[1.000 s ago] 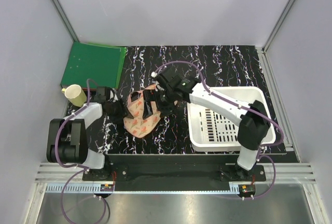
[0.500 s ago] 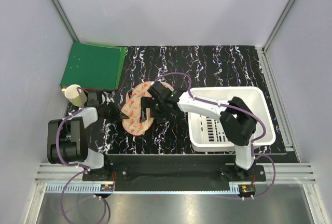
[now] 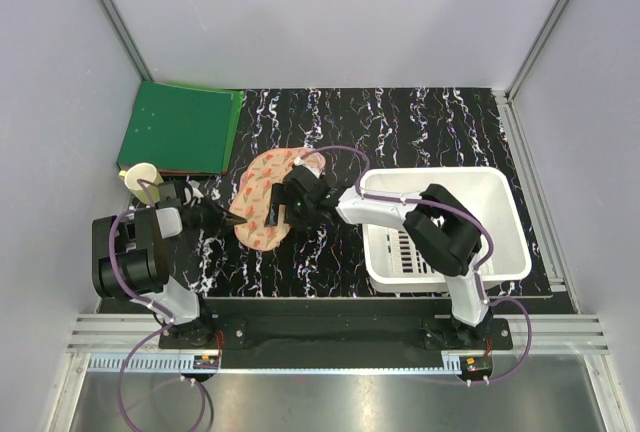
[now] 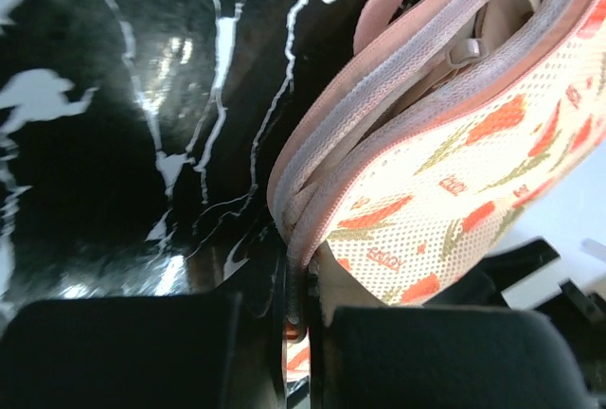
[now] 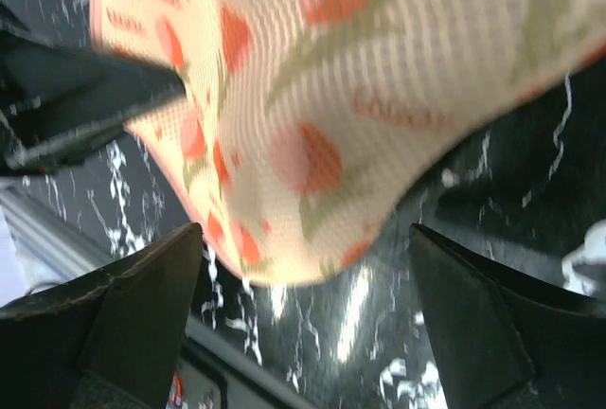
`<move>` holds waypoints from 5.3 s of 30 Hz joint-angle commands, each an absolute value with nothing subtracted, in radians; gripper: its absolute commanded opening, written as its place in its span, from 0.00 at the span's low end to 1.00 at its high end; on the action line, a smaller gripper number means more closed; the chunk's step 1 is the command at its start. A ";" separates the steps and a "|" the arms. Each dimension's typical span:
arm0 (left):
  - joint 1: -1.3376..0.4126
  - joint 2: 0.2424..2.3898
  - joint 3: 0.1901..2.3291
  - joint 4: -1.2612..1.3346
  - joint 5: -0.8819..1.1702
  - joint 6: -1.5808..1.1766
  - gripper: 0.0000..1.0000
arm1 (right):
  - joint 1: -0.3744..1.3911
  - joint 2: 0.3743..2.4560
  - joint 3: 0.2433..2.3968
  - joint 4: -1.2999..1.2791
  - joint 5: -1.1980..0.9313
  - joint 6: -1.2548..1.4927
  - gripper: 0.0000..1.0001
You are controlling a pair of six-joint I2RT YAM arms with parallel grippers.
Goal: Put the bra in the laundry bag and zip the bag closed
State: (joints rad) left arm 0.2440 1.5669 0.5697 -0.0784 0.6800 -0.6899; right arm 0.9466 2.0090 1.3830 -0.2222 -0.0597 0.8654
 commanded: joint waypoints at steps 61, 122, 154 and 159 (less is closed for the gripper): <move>-0.825 0.982 0.224 0.371 -0.574 -0.646 0.47 | 0.802 2.017 1.411 -0.101 -0.264 1.341 0.23; -0.709 1.023 0.195 0.370 -0.178 -0.954 0.00 | 0.808 1.829 1.272 -0.310 -0.163 0.946 0.81; -0.637 0.992 0.284 -0.123 -0.344 -0.974 0.00 | 0.732 1.945 1.344 -0.295 -0.054 0.522 0.00; -0.638 1.011 0.253 0.055 -0.197 -0.907 0.00 | 0.727 2.002 1.407 -0.322 -0.052 0.459 0.00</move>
